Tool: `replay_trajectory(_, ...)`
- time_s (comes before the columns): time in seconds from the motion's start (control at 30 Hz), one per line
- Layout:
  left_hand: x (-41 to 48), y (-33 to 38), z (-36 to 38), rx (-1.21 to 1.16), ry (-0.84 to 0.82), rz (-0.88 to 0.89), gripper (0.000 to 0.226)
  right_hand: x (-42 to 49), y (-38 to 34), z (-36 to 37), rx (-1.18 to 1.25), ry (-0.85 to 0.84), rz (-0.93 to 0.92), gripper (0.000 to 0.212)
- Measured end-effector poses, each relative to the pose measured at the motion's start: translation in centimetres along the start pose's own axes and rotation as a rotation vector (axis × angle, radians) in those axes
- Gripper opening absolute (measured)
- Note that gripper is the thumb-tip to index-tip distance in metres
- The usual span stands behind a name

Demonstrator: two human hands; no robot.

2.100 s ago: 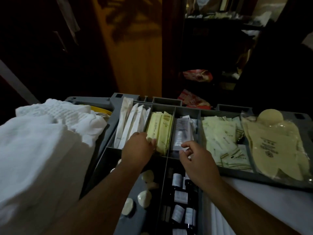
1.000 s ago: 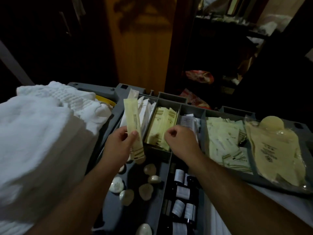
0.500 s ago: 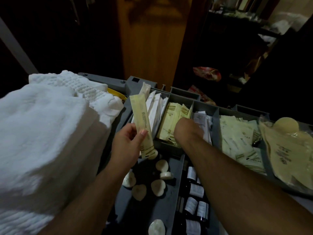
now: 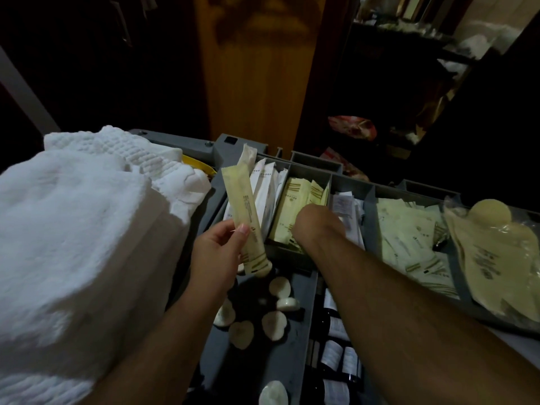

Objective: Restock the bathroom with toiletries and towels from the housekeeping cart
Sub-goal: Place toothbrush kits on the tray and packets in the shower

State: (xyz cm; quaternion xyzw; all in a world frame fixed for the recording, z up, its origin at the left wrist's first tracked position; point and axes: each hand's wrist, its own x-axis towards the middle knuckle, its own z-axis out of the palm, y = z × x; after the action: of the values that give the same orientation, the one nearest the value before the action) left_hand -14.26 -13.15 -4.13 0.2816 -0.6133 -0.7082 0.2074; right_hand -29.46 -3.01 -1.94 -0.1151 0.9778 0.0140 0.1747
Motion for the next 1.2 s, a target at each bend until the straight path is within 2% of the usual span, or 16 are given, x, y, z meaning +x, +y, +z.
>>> replay_trajectory(0.13, 0.0, -0.4, -0.3, -0.005, 0.029, -0.028, 0.015, 0.7, -0.2, -0.7, -0.058, -0.123, -0.054, 0.039)
replay_trajectory(0.17, 0.1, -0.4, -0.4, -0.003, 0.032, -0.025, 0.015, 1.0, -0.1, -0.9, -0.095, -0.104, -0.051, 0.038)
replay_trajectory(0.27, 0.2, -0.1, -0.4, -0.021, 0.038, -0.023, 0.016, 1.4, 0.7, -0.7, 0.029, -0.06, -0.034, 0.037)
replay_trajectory(0.37, 0.1, 0.0, -0.3, -0.021, 0.033, -0.034, 0.016, 2.0, 1.4, 0.1, 0.125, 0.057, -0.073, 0.031)
replay_trajectory(0.5, -0.1, 0.0, -0.1, 0.001, 0.024, -0.05, 0.014, 0.1, 2.9, 0.3, 0.421, 0.272, -0.063, 0.016)
replay_trajectory(0.6, -0.3, 0.2, 0.4, 0.036, 0.015, -0.074, 0.013, -1.2, 4.5, 0.6, 0.814, 0.445, -0.032, 0.018)
replay_trajectory(0.8, -1.6, 1.7, 2.1, 0.111, -0.064, -0.096, 0.019, -4.5, 7.8, 0.9, 1.5, 0.369, -0.007, 0.018)
replay_trajectory(0.93, -2.7, 2.7, 3.6, 0.087, -0.039, -0.13, 0.022, -7.1, 9.8, -0.3, 1.772, 0.267, -0.062, 0.018)
replay_trajectory(1.0, -3.1, 3.1, 4.3, 0.055, -0.026, -0.158, 0.022, -8.2, 10.6, -0.7, 1.798, 0.219, -0.118, 0.021)
replay_trajectory(1.13, -4.2, 3.9, 4.8, 0.024, -0.026, -0.177, 0.024, -10.5, 11.3, -1.8, 1.637, 0.226, -0.189, 0.035)
replay_trajectory(1.2, -4.9, 4.1, 5.2, 0.036, -0.022, -0.16, 0.024, -10.9, 11.5, -1.9, 1.657, 0.207, -0.191, 0.034)
